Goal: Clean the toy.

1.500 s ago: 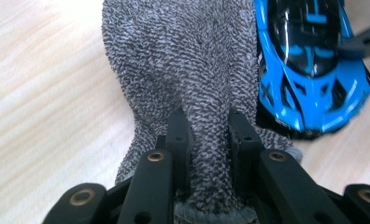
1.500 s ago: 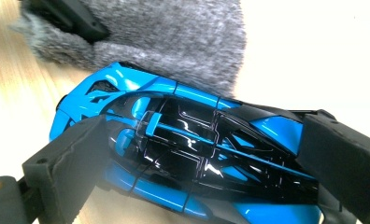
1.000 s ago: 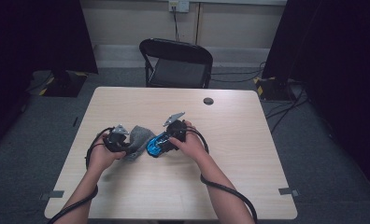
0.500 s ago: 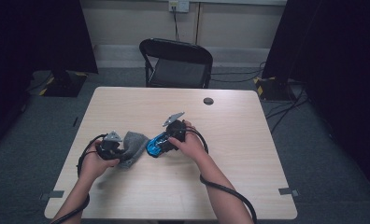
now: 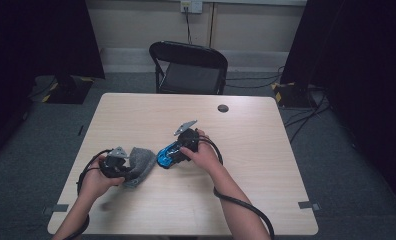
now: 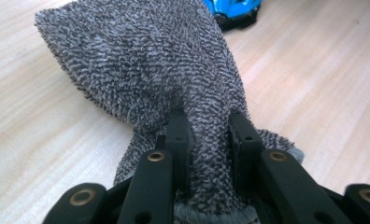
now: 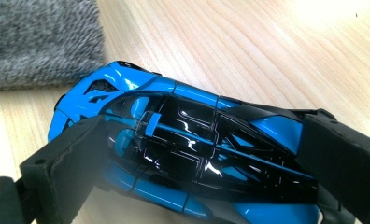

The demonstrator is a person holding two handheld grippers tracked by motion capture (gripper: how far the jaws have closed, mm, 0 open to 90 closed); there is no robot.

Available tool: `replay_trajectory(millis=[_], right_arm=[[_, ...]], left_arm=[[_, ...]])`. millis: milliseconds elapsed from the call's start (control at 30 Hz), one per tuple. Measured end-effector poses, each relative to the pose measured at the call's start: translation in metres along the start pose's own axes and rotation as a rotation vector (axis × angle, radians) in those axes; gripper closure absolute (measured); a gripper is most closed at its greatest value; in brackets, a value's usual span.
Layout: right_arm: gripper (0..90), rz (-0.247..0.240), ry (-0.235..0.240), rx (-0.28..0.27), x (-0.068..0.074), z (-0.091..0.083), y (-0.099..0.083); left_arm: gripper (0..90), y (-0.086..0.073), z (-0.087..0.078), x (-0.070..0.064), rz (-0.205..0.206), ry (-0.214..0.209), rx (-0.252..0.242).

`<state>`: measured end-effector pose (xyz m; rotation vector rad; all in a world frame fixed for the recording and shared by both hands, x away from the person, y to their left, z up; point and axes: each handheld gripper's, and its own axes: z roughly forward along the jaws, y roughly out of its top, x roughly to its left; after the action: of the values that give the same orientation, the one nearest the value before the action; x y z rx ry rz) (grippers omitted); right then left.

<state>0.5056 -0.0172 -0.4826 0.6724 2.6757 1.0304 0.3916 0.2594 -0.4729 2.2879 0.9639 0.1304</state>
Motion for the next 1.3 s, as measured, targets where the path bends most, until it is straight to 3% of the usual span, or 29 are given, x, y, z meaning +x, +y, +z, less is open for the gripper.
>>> replay_trajectory(millis=[333, 567, 767, 967, 1300], right_arm=[[1.9, 0.0, -0.002, -0.001, 0.0, 0.0, 0.0], [1.9, 0.002, -0.001, -0.003, 0.0, 0.0, -0.001], [1.9, 0.002, 0.002, -0.01, 0.0, 0.0, -0.001], [1.9, 0.003, 0.001, -0.014, 0.0, 0.0, -0.002], [1.9, 0.001, 0.003, -0.014, -0.001, 0.0, -0.002]], left_arm=[[73.7, -0.006, -0.01, -0.003, -0.015, -0.049, -0.011], [73.4, 0.0, -0.024, 0.002, -0.019, -0.011, -0.075], [73.3, 0.017, -0.031, 0.013, -0.029, 0.046, -0.14], [73.3, 0.039, -0.023, 0.029, -0.044, 0.086, -0.167], [73.3, 0.077, 0.004, 0.046, -0.046, 0.089, -0.19]])
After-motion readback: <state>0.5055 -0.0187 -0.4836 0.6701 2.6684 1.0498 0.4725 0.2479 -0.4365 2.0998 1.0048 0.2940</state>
